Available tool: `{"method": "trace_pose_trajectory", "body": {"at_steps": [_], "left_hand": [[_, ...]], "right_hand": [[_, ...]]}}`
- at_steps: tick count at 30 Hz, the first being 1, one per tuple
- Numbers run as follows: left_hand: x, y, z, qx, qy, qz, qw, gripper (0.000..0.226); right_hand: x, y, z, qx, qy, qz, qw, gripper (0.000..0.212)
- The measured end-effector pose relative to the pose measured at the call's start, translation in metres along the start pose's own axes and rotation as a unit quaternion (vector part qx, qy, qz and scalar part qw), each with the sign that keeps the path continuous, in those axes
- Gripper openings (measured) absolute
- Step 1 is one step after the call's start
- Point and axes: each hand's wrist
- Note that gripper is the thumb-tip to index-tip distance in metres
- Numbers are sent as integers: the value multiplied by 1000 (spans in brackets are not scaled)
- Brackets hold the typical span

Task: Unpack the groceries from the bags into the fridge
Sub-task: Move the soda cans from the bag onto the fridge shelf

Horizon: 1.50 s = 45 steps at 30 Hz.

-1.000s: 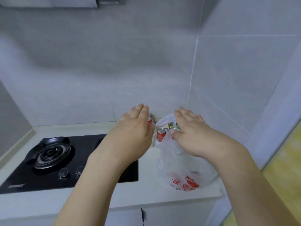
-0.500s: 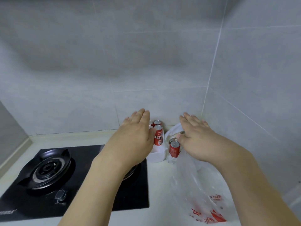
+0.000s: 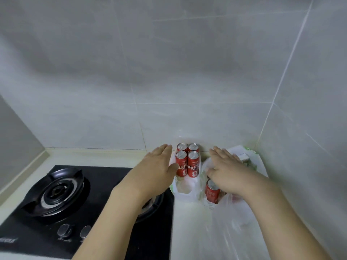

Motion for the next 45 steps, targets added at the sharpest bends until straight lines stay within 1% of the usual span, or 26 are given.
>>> {"method": "trace_pose_trajectory", "body": {"at_steps": [2,4,10,13,17,22,26,28,32,35,38,40,43,45], "left_hand": [[-17,-4,15,9,11,8,1000,62],[-37,-8,29,17,19,15,1000,63],[-95,-37,64,88,26,46,995,61],[-126,-57,80,121,24,59,991,60],[-174,-87,102,136,48,55,988,63],[-232,-126,113,149,83,43,984,53],[-260,-157,117,145,104,39,983,57],[-269,-168,120,141,108,29,984,60],[-280,-181,124,153,107,12,982,64],[-281,-182,126,169,102,-6,980,56],[-275,-176,126,185,100,-7,977,50],[-266,-167,123,219,103,-14,970,47],[-249,-145,116,283,101,-46,953,40],[-236,-126,110,308,88,-72,944,42]], "right_hand": [[-24,-7,2,-9,12,24,1000,65],[-47,-13,1,-21,11,29,999,67],[-109,-31,-13,-37,-43,17,998,69],[-145,-43,-24,-64,-73,14,995,64],[-192,-60,-39,-94,-99,-4,991,58],[-245,-84,-58,-129,-100,-6,987,59],[-272,-102,-70,-172,-90,-10,981,53],[-281,-112,-74,-183,-81,-24,979,50],[-291,-125,-80,-203,-73,-50,975,59],[-291,-128,-81,-192,-62,-85,976,52],[-284,-122,-82,-200,-57,-96,973,45],[-276,-112,-82,-216,-57,-112,968,45],[-257,-90,-78,-234,-47,-147,960,49],[-242,-76,-71,-256,-32,-167,952,52]]}}
Point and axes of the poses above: each hand's wrist, its own x-axis away from the middle knuckle, its own y-axis out of the back of the hand, z = x × y, and after that the axes turned 4 degrees about z, right-handed
